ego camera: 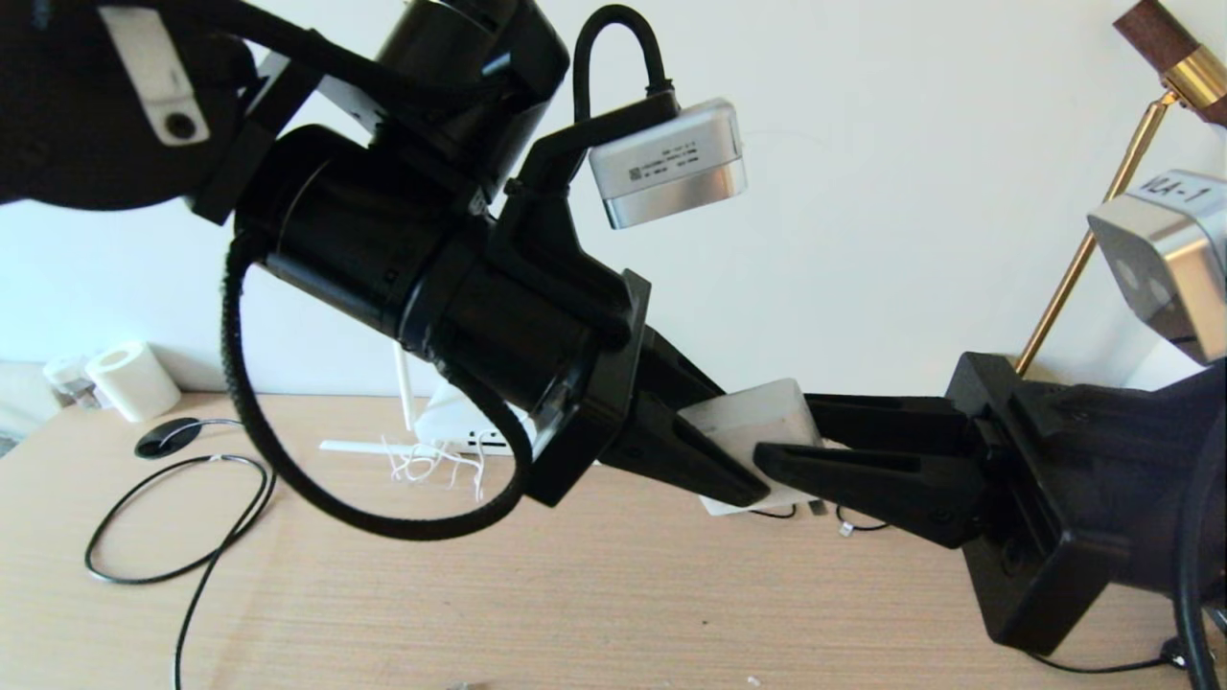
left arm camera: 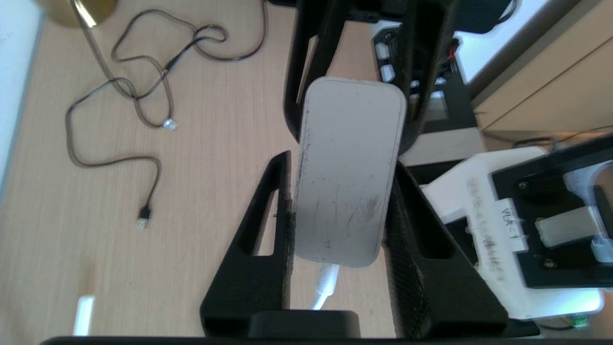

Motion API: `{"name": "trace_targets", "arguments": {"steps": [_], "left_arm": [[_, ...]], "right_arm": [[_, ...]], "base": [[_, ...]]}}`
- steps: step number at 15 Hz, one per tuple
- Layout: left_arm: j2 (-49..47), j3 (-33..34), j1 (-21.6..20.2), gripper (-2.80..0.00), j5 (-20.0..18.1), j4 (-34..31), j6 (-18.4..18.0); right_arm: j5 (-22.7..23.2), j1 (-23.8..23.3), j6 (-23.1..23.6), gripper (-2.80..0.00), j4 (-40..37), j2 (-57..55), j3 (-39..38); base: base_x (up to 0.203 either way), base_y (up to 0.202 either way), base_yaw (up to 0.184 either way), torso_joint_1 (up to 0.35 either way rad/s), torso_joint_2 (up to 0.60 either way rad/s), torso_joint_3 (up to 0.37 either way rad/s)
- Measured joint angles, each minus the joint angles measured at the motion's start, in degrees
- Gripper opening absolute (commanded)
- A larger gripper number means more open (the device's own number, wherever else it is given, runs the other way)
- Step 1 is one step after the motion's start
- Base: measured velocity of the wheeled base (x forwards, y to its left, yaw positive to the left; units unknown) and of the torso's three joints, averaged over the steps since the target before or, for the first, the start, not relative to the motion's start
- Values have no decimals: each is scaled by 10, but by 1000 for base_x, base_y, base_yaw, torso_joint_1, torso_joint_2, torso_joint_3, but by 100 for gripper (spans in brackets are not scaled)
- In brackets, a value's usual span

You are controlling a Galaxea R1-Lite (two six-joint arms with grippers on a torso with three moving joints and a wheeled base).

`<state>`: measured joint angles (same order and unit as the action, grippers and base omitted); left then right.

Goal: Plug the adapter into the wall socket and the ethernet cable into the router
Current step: Hand it to the other hand

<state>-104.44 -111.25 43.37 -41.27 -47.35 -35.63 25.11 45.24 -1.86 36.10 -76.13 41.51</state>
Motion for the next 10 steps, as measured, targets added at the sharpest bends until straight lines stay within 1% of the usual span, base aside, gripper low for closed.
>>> {"name": "trace_targets", "arguments": {"steps": [3,4,10], "left_arm": [[0,0,0,-280,2,1,0],[-1,0,0,-280,2,2,0],[-3,0,-1,-280,6,5,0]], "right_arm": [[0,0,0,-280,0,0,1],[-1,-1,0,0,0,0,2],[-1,0,3,0,1,2,1]], "base": [[0,0,0,0,0,0],[0,0,0,0,0,0],[0,0,0,0,0,0]]}}
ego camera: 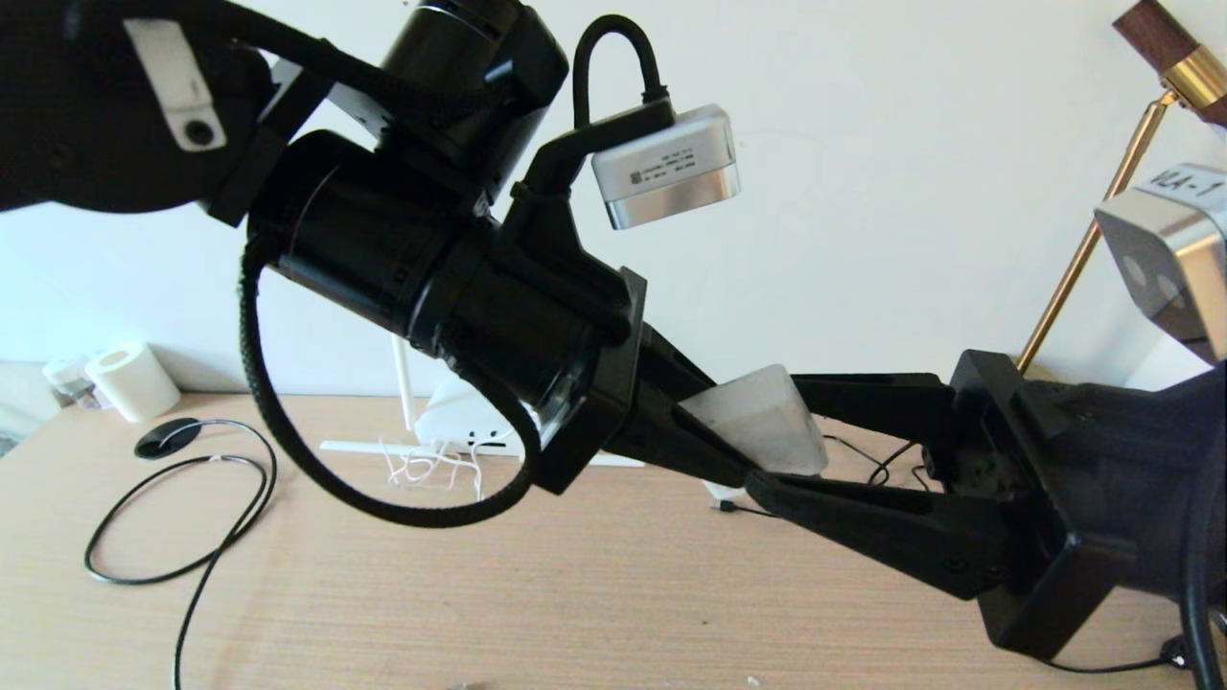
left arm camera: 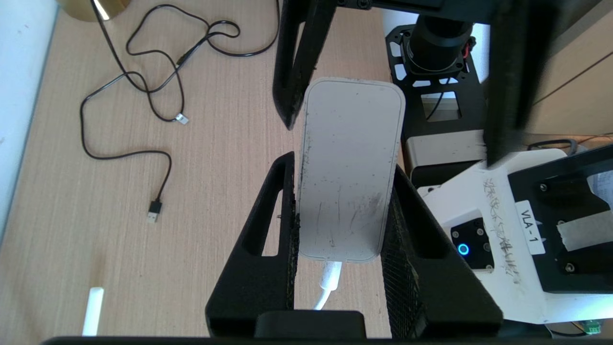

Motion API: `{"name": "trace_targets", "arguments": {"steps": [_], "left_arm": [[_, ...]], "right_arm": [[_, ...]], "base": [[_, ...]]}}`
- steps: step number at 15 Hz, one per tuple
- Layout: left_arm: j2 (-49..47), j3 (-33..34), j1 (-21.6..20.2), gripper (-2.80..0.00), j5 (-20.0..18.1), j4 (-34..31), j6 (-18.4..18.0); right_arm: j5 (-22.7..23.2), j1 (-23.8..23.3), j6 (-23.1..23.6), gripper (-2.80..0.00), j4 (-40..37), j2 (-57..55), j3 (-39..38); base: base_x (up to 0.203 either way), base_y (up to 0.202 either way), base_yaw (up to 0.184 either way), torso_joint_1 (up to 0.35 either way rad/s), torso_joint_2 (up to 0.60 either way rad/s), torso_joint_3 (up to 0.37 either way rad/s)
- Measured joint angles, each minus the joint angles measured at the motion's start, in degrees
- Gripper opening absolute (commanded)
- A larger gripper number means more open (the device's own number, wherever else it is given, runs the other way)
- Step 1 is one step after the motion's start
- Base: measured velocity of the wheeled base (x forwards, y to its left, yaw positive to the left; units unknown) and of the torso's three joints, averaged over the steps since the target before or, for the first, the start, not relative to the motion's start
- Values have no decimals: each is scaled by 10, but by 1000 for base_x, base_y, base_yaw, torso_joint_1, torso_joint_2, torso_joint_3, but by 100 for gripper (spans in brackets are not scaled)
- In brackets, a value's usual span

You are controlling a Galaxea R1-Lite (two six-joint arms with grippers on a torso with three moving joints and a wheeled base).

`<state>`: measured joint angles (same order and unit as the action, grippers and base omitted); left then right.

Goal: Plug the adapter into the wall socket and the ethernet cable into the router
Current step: Hand it to the other hand, then pick up plug

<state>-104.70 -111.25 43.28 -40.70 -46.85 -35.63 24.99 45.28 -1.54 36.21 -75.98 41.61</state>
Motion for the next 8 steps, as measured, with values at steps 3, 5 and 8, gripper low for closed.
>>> {"name": "trace_targets", "arguments": {"steps": [3,5,8], "left_arm": [[9,0,-17,-280,1,1,-1],[25,6,-48,-280,1,1,-2],[63,39,-126,-280,1,1,-2]], "right_arm": [[-36,-3,-3,0,-1,14,-5],[-88,-5,-5,0,-2,22,-12],[-214,-6,-4,0,-4,24,-34]], "base": [[0,0,0,0,0,0],[0,0,0,0,0,0],[0,0,0,0,0,0]]}}
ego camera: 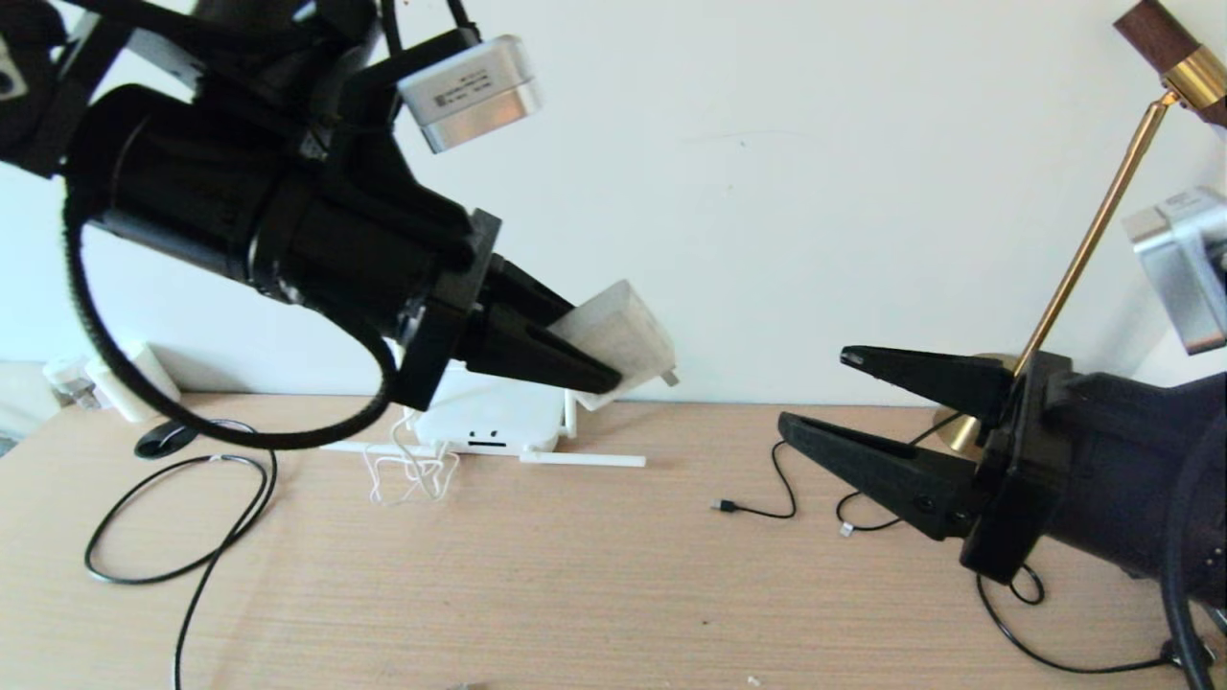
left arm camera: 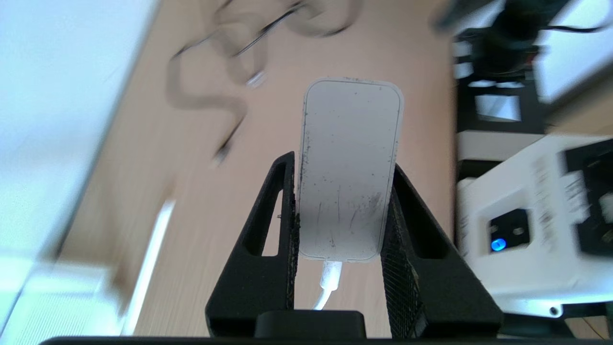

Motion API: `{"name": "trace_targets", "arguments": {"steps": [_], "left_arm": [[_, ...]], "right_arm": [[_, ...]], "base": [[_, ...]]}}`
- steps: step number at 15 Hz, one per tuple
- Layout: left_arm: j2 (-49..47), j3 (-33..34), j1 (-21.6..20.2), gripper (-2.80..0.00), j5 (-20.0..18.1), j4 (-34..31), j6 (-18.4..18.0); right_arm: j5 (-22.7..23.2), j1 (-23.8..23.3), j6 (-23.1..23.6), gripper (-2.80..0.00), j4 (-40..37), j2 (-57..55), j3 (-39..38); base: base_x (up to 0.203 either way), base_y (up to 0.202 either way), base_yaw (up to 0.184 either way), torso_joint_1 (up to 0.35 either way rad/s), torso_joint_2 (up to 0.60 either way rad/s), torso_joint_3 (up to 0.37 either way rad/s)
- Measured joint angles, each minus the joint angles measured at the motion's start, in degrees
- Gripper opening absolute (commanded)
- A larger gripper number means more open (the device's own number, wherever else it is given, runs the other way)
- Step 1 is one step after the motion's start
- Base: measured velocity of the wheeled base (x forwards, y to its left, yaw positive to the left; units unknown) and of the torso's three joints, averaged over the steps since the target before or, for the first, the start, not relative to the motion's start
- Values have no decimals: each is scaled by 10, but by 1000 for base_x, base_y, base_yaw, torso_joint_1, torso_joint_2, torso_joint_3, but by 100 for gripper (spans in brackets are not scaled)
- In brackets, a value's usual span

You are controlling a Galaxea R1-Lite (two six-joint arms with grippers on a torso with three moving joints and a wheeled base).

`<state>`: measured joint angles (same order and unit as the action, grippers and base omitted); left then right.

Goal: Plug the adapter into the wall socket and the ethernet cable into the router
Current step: Pick up plug

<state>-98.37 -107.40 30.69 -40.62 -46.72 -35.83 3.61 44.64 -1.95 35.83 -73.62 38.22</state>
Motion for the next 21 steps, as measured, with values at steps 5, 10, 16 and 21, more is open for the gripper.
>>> {"name": "trace_targets", "arguments": {"steps": [5,10,16,21], "left_arm": [[52,130,-204,-280,15,4,-1],[83,353,-288,-280,100,117,4],[39,587,-279,-280,213,435,128],[-20,636,-263,-280,310,533,171]], "right_arm": [[-235,-16,1,0,-3,25,-103],[-272,-158,0,0,-16,111,-193],[-268,-411,8,0,-203,362,-266],[-70,-469,38,0,-396,552,-348]], "base": [[0,0,0,0,0,0],[0,0,0,0,0,0],[0,0,0,0,0,0],[0,0,0,0,0,0]]}}
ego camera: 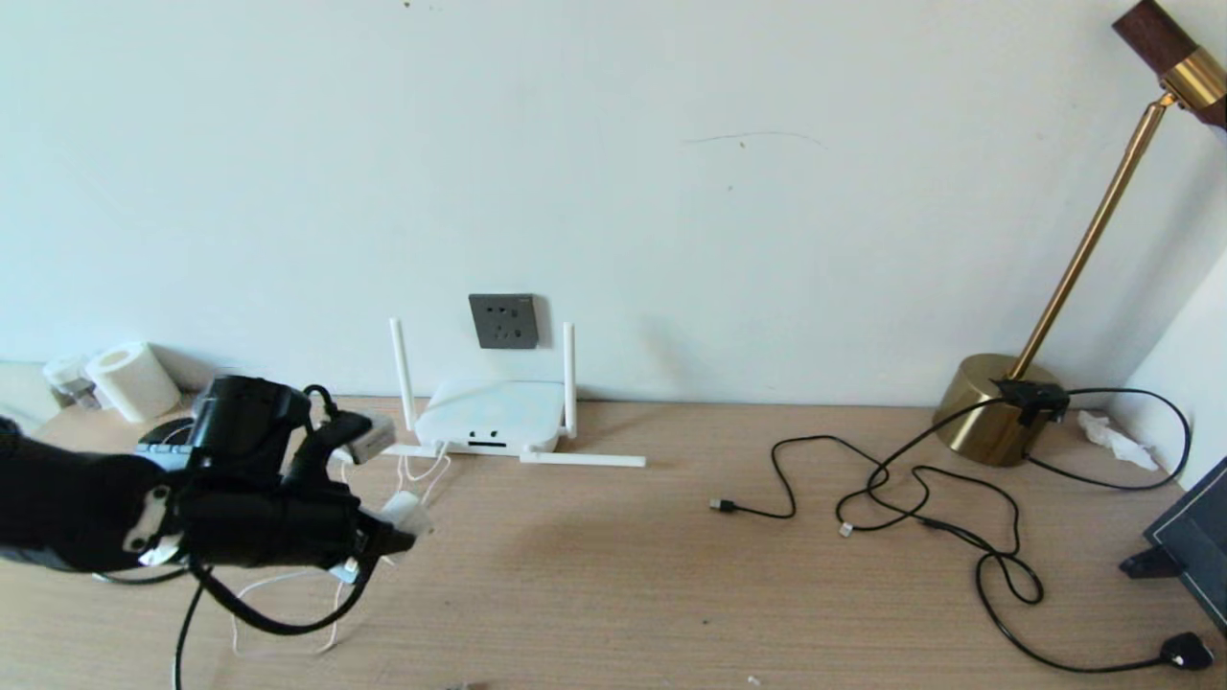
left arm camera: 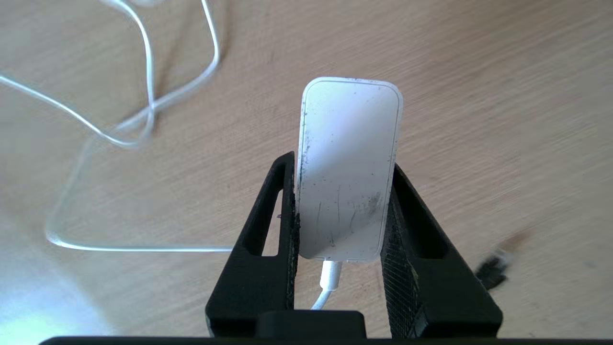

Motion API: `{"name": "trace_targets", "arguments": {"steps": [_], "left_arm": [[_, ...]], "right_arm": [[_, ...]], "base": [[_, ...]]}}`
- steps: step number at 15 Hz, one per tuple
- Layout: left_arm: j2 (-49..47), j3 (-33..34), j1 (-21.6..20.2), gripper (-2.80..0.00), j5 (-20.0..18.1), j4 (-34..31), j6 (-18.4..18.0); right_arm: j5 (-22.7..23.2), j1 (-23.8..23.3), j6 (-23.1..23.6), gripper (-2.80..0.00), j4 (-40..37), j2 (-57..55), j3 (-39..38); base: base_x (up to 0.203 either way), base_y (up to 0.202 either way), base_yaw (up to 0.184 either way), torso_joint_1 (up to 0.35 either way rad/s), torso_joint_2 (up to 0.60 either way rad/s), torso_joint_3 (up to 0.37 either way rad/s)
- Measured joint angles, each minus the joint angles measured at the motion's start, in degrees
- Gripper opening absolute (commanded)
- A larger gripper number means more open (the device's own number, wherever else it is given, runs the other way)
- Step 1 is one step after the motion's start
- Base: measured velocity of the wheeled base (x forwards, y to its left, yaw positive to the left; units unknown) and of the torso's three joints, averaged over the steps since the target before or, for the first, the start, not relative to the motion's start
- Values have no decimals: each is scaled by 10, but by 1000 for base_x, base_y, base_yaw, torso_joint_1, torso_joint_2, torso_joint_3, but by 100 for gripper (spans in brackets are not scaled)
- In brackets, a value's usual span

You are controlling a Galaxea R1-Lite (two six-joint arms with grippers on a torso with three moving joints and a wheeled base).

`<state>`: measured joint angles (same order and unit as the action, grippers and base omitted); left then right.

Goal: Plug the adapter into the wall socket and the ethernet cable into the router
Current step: Pick up plug

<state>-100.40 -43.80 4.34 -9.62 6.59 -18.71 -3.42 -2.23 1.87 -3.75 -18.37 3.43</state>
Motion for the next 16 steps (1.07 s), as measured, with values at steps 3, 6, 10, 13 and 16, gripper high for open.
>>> {"name": "trace_targets", "arguments": {"steps": [3,6,10,13,16], "left_arm": [[-32,17,10,-280,42,61,29],[-81,29,29,-280,84,169,79],[-135,57,53,-280,93,309,119],[-167,78,61,-280,98,393,123],[-191,96,63,-280,99,451,125]], "right_arm": [[33,-5,1,0,-5,29,-15],[32,-6,-2,0,4,38,-20],[32,-6,-4,0,6,41,-21],[32,-6,-6,0,6,42,-21],[32,-6,-9,0,6,41,-21]], "base": [[0,0,0,0,0,0],[0,0,0,0,0,0],[0,0,0,0,0,0],[0,0,0,0,0,0],[0,0,0,0,0,0]]}}
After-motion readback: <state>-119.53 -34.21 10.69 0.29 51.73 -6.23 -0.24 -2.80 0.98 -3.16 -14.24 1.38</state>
